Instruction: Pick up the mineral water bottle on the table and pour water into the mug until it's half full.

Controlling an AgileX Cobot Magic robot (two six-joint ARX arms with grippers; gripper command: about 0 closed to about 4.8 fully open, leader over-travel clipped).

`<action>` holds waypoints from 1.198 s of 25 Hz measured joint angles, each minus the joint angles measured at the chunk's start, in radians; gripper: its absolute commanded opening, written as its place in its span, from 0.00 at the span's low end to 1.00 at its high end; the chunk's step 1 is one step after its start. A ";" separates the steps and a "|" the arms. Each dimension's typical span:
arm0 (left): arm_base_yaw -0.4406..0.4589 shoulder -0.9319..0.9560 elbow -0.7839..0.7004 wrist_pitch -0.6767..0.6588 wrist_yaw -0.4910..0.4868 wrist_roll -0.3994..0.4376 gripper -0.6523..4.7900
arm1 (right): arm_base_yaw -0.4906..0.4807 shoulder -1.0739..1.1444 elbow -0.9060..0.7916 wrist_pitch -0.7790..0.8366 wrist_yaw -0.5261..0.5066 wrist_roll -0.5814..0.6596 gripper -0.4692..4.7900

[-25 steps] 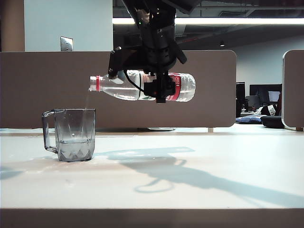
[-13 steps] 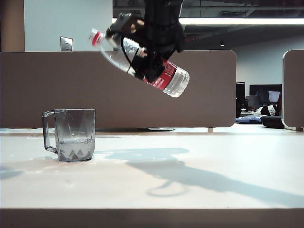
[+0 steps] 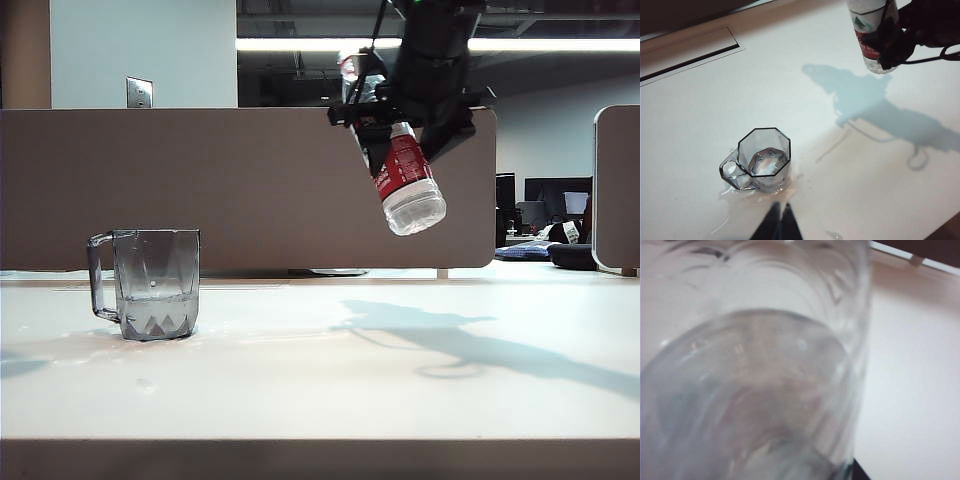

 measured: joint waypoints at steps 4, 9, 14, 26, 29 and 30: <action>0.000 0.000 0.000 0.000 -0.001 0.000 0.11 | -0.039 -0.003 -0.099 0.096 -0.078 0.029 0.61; 0.000 0.000 0.000 -0.001 -0.004 0.000 0.11 | -0.042 -0.049 -0.367 0.379 -0.132 0.049 0.61; 0.000 0.000 0.000 -0.002 -0.004 0.000 0.11 | -0.042 -0.083 -0.571 0.706 -0.128 0.120 0.61; 0.000 0.000 0.000 -0.016 -0.004 0.000 0.11 | -0.050 -0.023 -0.674 0.892 -0.044 0.129 0.61; 0.000 0.000 0.000 -0.030 -0.004 0.000 0.11 | -0.050 -0.018 -0.672 0.896 -0.045 0.130 0.84; 0.000 0.000 0.000 -0.032 -0.004 0.000 0.11 | -0.050 -0.018 -0.672 0.893 -0.045 0.131 0.87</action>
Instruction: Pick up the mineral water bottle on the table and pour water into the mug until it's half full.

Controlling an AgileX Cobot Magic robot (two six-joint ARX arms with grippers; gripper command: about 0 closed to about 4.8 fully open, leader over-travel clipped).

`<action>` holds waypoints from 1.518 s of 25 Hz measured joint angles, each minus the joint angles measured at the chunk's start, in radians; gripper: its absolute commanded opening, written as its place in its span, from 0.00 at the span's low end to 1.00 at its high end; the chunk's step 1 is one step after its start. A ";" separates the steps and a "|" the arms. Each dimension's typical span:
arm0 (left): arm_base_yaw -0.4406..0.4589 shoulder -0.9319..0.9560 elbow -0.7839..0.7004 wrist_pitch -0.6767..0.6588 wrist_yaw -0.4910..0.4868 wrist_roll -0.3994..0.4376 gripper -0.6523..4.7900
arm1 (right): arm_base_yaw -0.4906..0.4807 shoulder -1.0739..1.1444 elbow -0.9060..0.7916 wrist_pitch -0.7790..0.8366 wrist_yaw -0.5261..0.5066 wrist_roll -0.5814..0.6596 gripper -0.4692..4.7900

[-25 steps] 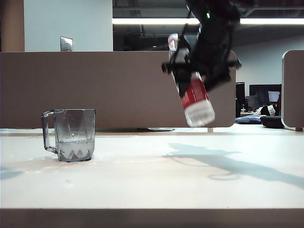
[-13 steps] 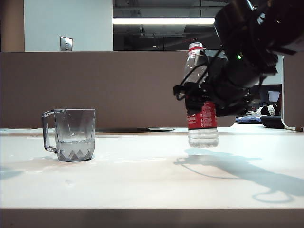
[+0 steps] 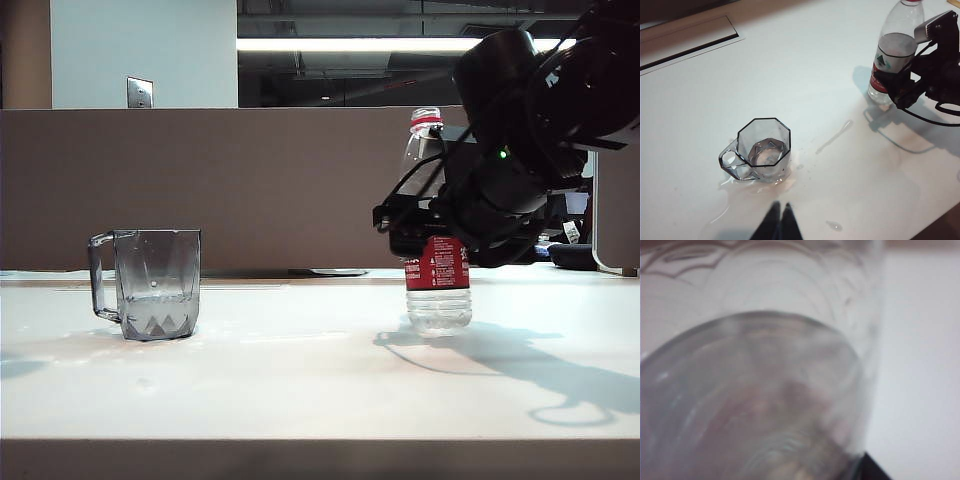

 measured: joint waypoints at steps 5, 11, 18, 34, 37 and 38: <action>0.000 0.000 0.000 -0.002 0.000 0.000 0.11 | 0.000 -0.002 0.000 -0.018 0.000 0.001 0.87; 0.000 0.000 0.000 -0.002 0.000 0.000 0.11 | 0.000 -0.095 0.001 -0.102 -0.007 0.001 0.92; 0.000 0.000 0.000 -0.002 0.000 0.000 0.11 | 0.002 -0.262 0.000 -0.343 -0.074 0.001 0.92; -0.035 -0.063 -0.076 0.050 0.000 -0.008 0.11 | 0.002 -0.881 0.001 -1.007 -0.096 0.002 0.62; -0.061 -0.135 -0.160 0.121 0.002 -0.008 0.11 | 0.002 -0.992 0.001 -1.104 -0.106 0.001 0.54; -0.067 -0.158 -0.193 0.149 0.000 -0.009 0.11 | 0.002 -1.020 0.000 -1.131 -0.107 0.001 0.54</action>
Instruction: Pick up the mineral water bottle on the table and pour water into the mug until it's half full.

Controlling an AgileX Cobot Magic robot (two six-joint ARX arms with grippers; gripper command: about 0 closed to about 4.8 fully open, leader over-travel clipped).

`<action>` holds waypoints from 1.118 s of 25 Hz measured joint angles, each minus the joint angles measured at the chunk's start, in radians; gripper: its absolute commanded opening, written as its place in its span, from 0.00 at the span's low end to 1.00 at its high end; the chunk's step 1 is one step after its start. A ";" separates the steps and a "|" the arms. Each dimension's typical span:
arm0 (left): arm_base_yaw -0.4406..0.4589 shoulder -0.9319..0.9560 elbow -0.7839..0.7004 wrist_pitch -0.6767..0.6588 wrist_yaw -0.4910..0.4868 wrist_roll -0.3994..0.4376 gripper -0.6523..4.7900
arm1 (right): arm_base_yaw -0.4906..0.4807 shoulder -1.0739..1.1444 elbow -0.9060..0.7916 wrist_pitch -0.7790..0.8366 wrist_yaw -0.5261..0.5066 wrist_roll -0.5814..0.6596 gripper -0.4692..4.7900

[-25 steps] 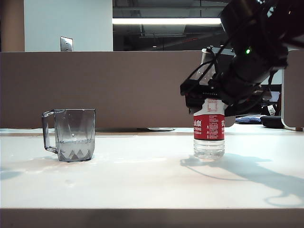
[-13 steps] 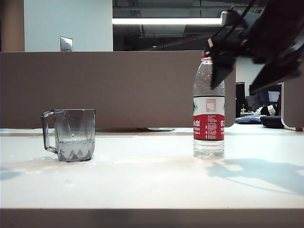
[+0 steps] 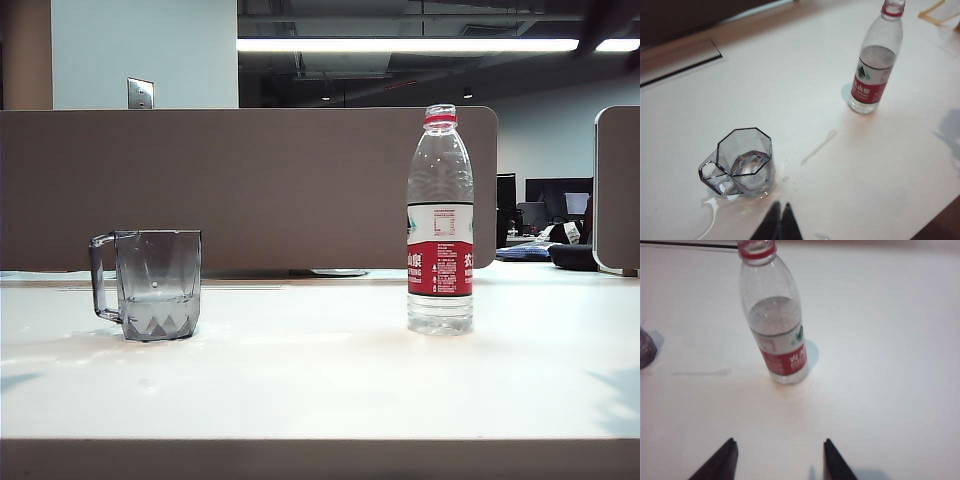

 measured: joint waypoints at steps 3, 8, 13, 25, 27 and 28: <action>-0.001 -0.075 -0.099 0.032 -0.002 -0.005 0.11 | 0.000 -0.104 0.000 -0.090 -0.003 0.000 0.51; -0.002 -0.238 -0.269 0.160 -0.001 -0.004 0.11 | 0.000 -0.245 -0.002 -0.209 -0.003 0.000 0.12; -0.002 -0.371 -0.410 0.261 -0.109 -0.002 0.11 | 0.000 -0.392 0.000 -0.206 -0.003 0.000 0.08; 0.001 -0.373 -0.726 0.570 -0.208 -0.029 0.11 | 0.000 -0.420 -0.323 0.282 0.046 -0.046 0.08; 0.001 -0.377 -0.761 0.587 -0.173 -0.029 0.11 | 0.000 -0.429 -0.372 0.311 0.040 -0.071 0.08; 0.001 -0.379 -0.776 0.602 -0.160 -0.029 0.11 | 0.000 -0.442 -0.394 0.321 0.032 -0.076 0.08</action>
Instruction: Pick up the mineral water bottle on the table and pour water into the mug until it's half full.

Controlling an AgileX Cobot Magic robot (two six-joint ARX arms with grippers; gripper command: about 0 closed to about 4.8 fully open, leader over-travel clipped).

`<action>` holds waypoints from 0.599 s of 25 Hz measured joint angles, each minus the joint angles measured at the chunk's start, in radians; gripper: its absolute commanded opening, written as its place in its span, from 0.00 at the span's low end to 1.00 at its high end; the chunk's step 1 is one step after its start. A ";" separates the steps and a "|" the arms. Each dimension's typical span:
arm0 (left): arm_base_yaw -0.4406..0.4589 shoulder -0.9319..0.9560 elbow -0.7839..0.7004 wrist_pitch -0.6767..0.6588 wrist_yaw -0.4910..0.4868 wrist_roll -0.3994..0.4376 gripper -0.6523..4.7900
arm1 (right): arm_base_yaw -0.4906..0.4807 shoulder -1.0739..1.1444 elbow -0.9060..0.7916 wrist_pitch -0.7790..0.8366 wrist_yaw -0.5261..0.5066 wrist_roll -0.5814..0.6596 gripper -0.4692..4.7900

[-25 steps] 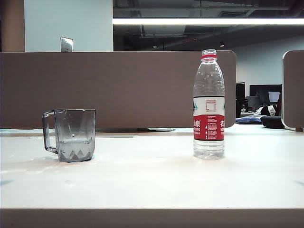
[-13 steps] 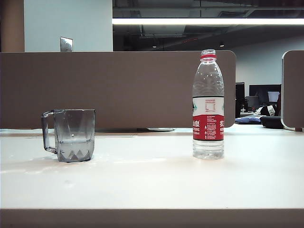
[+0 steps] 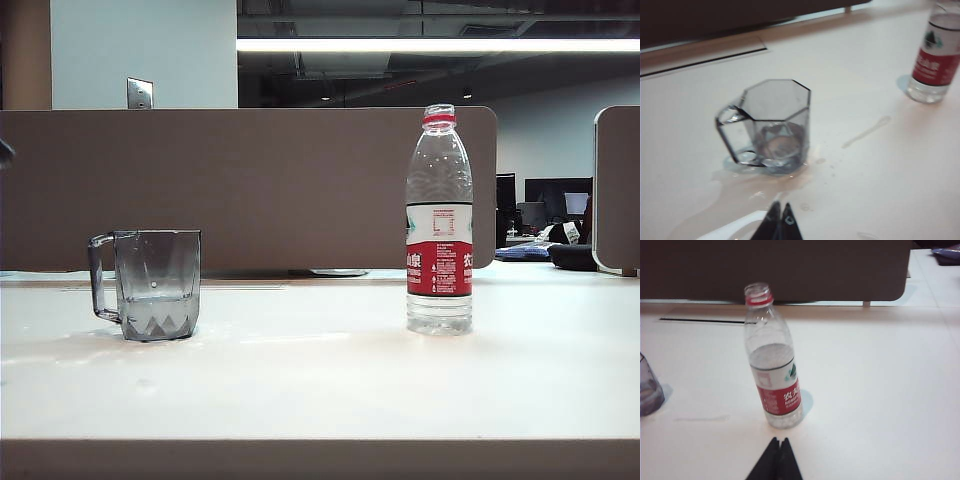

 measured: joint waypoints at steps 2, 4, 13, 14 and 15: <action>0.000 -0.013 -0.031 0.031 0.023 -0.003 0.11 | 0.000 -0.041 -0.045 0.016 -0.013 -0.004 0.08; 0.000 -0.055 -0.068 0.073 0.031 -0.019 0.11 | 0.000 -0.119 -0.102 0.028 -0.032 -0.006 0.08; 0.003 -0.250 -0.215 0.113 -0.021 -0.066 0.11 | -0.006 -0.286 -0.256 0.055 0.061 -0.008 0.08; 0.009 -0.266 -0.233 0.109 -0.030 -0.085 0.11 | -0.005 -0.288 -0.275 0.066 0.061 -0.008 0.08; 0.020 -0.275 -0.233 0.089 -0.037 -0.093 0.11 | -0.005 -0.288 -0.292 0.068 0.060 -0.009 0.08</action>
